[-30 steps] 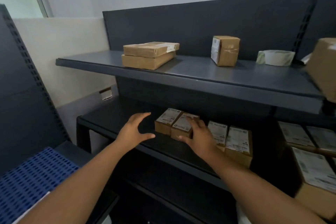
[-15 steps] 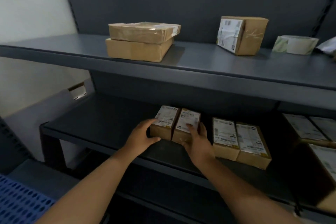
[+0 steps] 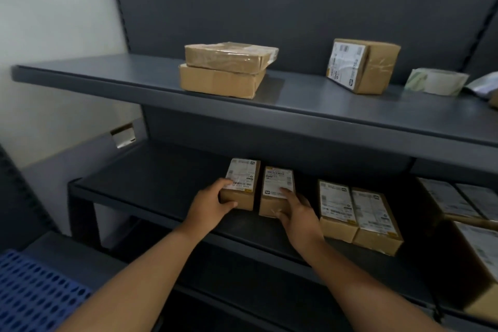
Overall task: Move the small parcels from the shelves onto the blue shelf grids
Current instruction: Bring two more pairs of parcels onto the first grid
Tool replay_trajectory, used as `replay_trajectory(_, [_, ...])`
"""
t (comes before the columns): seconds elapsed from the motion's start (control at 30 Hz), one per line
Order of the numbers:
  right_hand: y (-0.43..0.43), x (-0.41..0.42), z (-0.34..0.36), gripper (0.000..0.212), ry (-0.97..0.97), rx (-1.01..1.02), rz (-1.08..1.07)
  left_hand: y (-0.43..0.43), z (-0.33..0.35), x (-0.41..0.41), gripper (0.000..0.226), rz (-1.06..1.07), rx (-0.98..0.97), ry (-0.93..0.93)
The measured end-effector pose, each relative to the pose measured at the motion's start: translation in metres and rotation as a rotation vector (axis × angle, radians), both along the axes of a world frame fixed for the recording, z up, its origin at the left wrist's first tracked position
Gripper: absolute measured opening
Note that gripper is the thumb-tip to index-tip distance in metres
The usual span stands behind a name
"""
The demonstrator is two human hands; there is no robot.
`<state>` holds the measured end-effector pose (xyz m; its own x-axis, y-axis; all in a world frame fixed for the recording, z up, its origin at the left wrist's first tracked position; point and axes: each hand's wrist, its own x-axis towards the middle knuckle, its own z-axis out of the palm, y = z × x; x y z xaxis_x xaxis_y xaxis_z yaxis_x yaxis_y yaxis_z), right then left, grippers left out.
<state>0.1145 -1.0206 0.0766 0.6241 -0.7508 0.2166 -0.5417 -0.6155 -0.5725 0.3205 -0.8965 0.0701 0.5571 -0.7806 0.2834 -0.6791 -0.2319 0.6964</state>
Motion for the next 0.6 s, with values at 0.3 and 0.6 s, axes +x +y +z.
replay_trajectory(0.3, [0.042, 0.018, 0.026, 0.062, -0.112, -0.031, 0.263, 0.112, 0.026, -0.019, 0.052, 0.341, -0.068, -0.024])
replay_trajectory(0.6, [0.171, 0.063, 0.047, 0.056, -0.184, 0.018, 0.692, 0.303, 0.057, -0.065, 0.054, 0.794, -0.106, -0.054])
